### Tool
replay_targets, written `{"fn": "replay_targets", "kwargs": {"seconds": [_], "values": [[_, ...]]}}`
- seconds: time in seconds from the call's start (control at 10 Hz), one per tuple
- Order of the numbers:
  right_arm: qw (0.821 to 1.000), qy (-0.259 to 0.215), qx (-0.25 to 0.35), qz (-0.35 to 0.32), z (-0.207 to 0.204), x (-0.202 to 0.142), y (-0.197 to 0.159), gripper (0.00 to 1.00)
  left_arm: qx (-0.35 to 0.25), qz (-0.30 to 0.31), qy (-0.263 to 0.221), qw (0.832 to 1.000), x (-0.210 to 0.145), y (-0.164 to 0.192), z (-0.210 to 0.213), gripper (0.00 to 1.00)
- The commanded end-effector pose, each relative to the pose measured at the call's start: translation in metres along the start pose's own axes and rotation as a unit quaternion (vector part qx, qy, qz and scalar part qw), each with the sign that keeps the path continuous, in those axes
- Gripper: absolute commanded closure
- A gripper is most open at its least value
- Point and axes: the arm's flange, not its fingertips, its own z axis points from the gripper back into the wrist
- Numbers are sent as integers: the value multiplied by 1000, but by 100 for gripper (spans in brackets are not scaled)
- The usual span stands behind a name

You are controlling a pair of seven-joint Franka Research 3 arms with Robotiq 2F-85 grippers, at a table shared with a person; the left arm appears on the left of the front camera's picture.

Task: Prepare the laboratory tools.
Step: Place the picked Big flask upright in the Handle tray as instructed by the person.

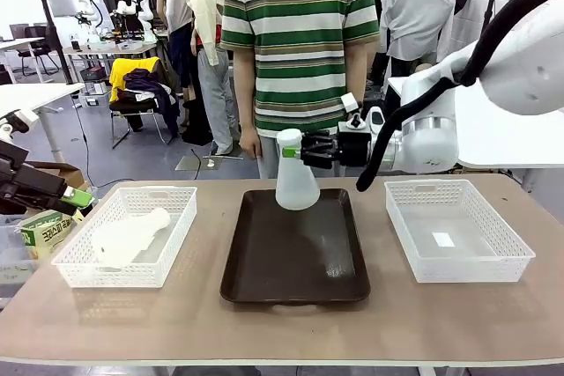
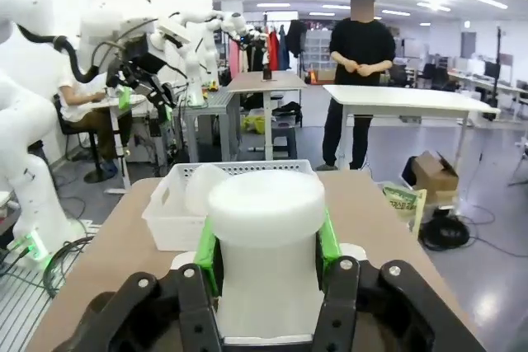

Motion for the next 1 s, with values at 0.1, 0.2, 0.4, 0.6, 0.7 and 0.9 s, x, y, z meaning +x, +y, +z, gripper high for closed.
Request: {"fn": "replay_targets", "kwargs": {"seconds": [0.1, 0.2, 0.4, 0.6, 0.7, 0.9], "values": [[999, -30, -17, -24, -5, -22, -23, 100, -7, -6, -7, 1000, 0, 3, 0, 0], [999, -28, -11, -39, -6, -34, -28, 100, -7, -6, -7, 1000, 0, 3, 0, 0], [998, -22, -5, -52, -10, -51, -35, 100, -7, -6, -7, 1000, 0, 3, 0, 0], [999, -19, -4, -49, -11, -53, -39, 100, -7, -6, -7, 1000, 0, 3, 0, 0], [999, -15, -5, -48, -13, -55, -39, 100, -7, -6, -7, 1000, 0, 3, 0, 0], [998, -10, -4, -54, -14, -58, -41, 100, -7, -6, -7, 1000, 0, 3, 0, 0]]}}
